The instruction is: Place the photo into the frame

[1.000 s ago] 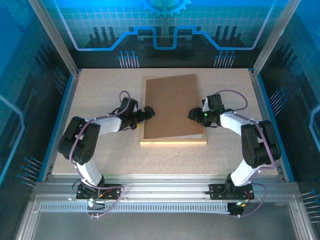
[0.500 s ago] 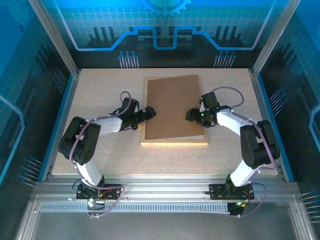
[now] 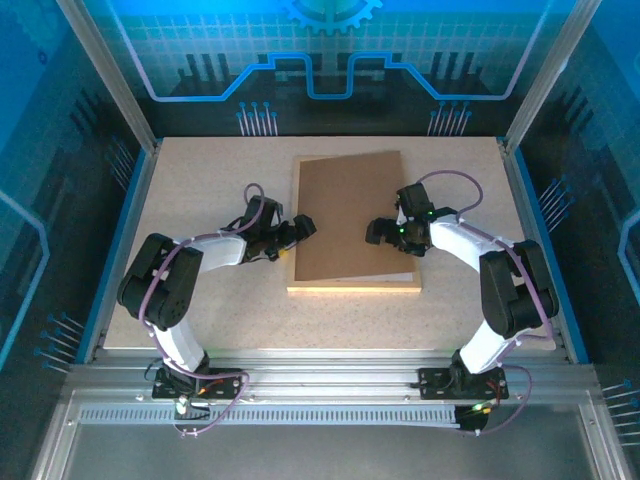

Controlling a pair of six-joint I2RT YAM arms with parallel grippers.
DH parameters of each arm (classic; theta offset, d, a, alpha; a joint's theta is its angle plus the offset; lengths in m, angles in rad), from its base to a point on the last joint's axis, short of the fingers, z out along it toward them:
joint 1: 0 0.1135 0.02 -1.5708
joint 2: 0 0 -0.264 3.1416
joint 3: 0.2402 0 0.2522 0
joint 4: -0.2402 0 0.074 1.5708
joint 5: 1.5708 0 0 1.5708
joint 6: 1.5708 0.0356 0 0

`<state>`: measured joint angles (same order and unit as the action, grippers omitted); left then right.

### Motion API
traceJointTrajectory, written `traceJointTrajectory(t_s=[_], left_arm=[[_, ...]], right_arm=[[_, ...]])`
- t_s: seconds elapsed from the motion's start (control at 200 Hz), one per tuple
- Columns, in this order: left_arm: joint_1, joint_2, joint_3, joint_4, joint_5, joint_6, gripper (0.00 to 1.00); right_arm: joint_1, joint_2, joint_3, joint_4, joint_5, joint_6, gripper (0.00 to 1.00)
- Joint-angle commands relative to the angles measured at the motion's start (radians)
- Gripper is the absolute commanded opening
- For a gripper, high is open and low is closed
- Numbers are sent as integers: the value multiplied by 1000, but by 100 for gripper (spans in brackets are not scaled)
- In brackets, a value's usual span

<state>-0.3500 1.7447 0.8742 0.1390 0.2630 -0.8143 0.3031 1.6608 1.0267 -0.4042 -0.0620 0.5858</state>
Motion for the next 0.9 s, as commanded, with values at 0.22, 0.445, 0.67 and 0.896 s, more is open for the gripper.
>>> traceJointTrajectory(t_s=[0.22, 0.445, 0.67, 0.896], left_arm=[[-28, 7, 26, 48, 101, -13, 99], [-28, 15, 33, 51, 104, -14, 99], [-29, 15, 28, 51, 105, -12, 99], [-29, 13, 24, 57, 103, -15, 99]], right_arm=[[55, 1, 104, -119, 72, -29, 100], [79, 29, 148, -171, 152, -62, 100], [147, 91, 228, -257, 312, -126, 100], [181, 148, 287, -310, 396, -159, 100]])
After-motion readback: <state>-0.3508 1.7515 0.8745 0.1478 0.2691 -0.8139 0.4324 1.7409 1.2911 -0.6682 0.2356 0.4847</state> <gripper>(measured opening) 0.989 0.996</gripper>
